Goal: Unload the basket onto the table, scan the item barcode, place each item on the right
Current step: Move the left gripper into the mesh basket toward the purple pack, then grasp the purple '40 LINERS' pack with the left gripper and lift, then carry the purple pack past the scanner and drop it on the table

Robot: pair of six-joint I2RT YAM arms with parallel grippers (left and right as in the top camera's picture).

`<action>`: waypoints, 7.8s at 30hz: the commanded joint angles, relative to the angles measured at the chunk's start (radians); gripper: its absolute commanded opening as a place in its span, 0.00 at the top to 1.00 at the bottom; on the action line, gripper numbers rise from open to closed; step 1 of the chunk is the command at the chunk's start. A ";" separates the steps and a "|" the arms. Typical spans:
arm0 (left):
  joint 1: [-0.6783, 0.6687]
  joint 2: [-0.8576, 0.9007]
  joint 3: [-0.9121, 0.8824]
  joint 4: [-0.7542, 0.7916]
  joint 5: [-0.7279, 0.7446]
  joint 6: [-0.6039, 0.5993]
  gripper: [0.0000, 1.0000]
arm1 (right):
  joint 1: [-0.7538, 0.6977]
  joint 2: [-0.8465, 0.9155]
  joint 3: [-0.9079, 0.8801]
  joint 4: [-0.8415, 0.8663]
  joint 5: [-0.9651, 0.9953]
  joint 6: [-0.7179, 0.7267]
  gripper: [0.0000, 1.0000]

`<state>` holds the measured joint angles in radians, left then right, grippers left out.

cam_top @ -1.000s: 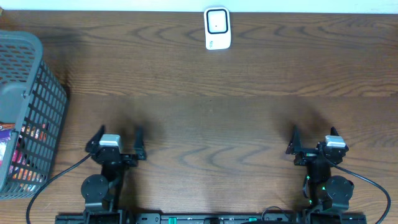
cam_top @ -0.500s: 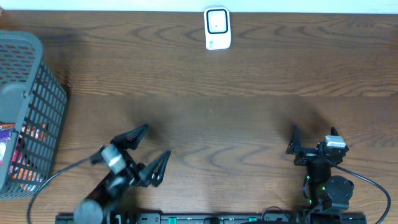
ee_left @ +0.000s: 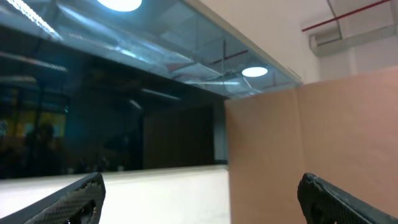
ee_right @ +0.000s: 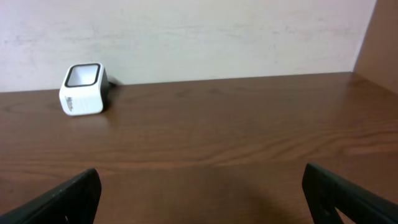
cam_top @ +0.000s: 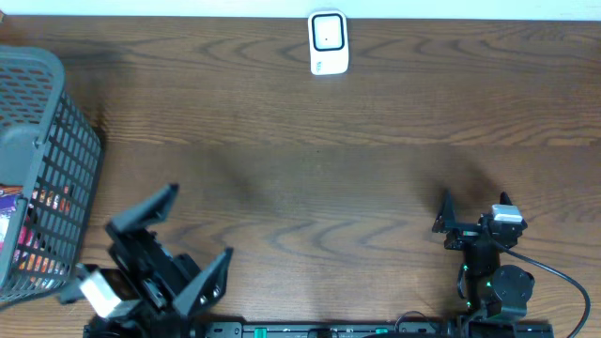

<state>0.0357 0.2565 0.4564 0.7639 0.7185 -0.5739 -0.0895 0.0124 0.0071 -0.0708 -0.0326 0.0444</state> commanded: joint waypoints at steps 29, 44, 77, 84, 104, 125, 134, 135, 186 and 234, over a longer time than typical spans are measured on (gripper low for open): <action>0.739 1.365 1.496 -1.822 -0.641 0.324 0.02 | -0.005 -0.003 -0.002 -0.004 0.004 0.011 0.01; 0.884 1.462 1.416 -1.849 -0.742 0.494 0.02 | -0.005 -0.003 -0.002 -0.004 0.004 0.011 0.01; 0.971 1.852 1.399 -1.861 -0.790 0.634 0.21 | -0.005 -0.003 -0.002 -0.004 0.004 0.011 0.01; 0.971 1.864 1.367 -1.886 -0.623 0.633 0.55 | -0.005 -0.003 -0.002 -0.004 0.004 0.011 0.01; 0.971 1.714 1.464 -1.604 0.463 0.364 0.93 | -0.005 -0.003 -0.002 -0.004 0.004 0.011 0.01; 0.960 1.382 1.453 -1.642 -0.135 0.230 0.02 | -0.005 -0.003 -0.002 -0.004 0.004 0.011 0.01; 0.849 1.572 1.389 -1.696 -0.374 0.339 0.02 | -0.005 -0.003 -0.002 -0.004 0.004 0.011 0.01; 0.828 1.592 1.389 -1.695 -0.405 0.382 0.02 | -0.005 -0.003 -0.002 -0.004 0.004 0.011 0.01; 0.683 1.690 1.392 -1.596 -0.683 0.606 0.93 | -0.005 -0.003 -0.002 -0.004 0.004 0.011 0.01; -0.653 1.808 1.372 -1.637 -0.502 0.219 0.25 | -0.005 -0.003 -0.002 -0.004 0.004 0.011 0.01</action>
<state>-0.6292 2.0830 1.8210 -0.8703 0.2550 -0.3641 -0.0914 0.0128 0.0071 -0.0708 -0.0292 0.0448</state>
